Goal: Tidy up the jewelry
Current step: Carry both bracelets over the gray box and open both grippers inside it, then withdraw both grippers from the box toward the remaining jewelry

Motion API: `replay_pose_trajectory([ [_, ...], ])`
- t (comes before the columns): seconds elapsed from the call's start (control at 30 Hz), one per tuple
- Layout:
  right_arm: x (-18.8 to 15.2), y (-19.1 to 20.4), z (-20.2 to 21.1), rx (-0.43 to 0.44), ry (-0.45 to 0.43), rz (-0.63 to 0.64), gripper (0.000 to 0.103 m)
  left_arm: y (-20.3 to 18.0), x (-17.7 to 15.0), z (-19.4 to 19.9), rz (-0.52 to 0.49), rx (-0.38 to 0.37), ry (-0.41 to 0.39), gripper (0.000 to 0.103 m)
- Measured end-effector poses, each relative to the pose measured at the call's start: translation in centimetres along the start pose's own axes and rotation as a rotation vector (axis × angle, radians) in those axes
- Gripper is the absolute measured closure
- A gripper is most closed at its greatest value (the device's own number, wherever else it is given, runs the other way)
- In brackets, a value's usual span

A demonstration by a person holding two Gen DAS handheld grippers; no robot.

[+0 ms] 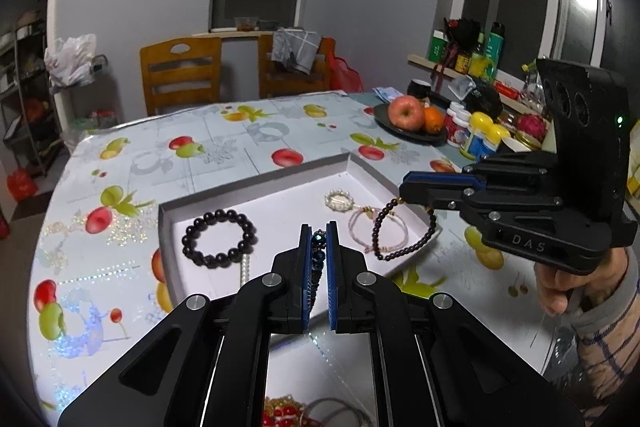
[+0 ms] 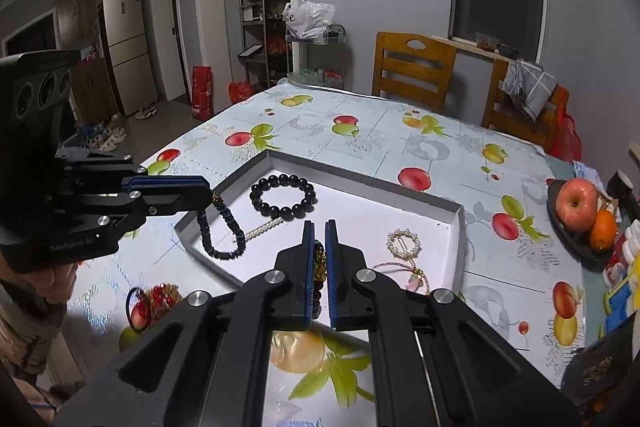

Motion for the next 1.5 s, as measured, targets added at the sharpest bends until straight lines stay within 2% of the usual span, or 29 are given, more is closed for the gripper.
replay_pose_trajectory([
  [0.23, -0.1, -0.7, -2.2, 0.048, -0.003, -0.069, 0.098, 0.5, -0.3, -2.0, 0.047, -0.035, 0.01, 0.096],
  [0.43, -1.3, -1.5, -4.8, 0.068, 0.033, -0.117, 0.098, 1.1, -1.6, -4.5, 0.081, -0.044, 0.057, 0.096],
  [0.8, -4.3, -5.7, -6.8, 0.034, 0.081, -0.218, 0.098, 3.6, -4.6, -7.0, 0.106, 0.009, 0.138, 0.095],
  [1.17, -6.0, -7.0, -8.3, -0.032, 0.127, -0.21, 0.098, 4.1, -5.8, -7.9, 0.1, 0.039, 0.17, 0.095],
  [1.23, -6.2, -7.1, -8.3, -0.039, 0.128, -0.21, 0.095, 4.2, -5.7, -7.8, 0.101, 0.048, 0.164, 0.085],
  [1.27, -6.3, -7.2, -8.2, -0.042, 0.127, -0.211, 0.09, 4.3, -5.7, -7.6, 0.099, 0.057, 0.156, 0.074],
  [1.3, -6.3, -7.2, -8.1, -0.041, 0.124, -0.212, 0.082, 4.3, -5.7, -7.5, 0.094, 0.063, 0.149, 0.069],
  [1.37, -6.3, -7.2, -7.8, -0.04, 0.11, -0.209, 0.073, 4.2, -5.6, -7.3, 0.088, 0.072, 0.144, 0.068],
  [1.43, -6.3, -7.0, -7.4, -0.044, 0.102, -0.2, 0.069, 4.2, -5.6, -7.2, 0.085, 0.079, 0.138, 0.063],
  [1.5, -6.4, -6.8, -7.1, -0.051, 0.101, -0.191, 0.067, 4.3, -5.6, -6.8, 0.084, 0.094, 0.123, 0.052],
])
Point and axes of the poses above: each gripper's, at about its wrist camera, not at the fingertips, and z roughly against the way its jaws point, y to its left, x to its top, the point moved 6 cm from there along -z, roughly the way its jaws point, and after that the axes turned 9 degrees about x, right-handed, at the moved point
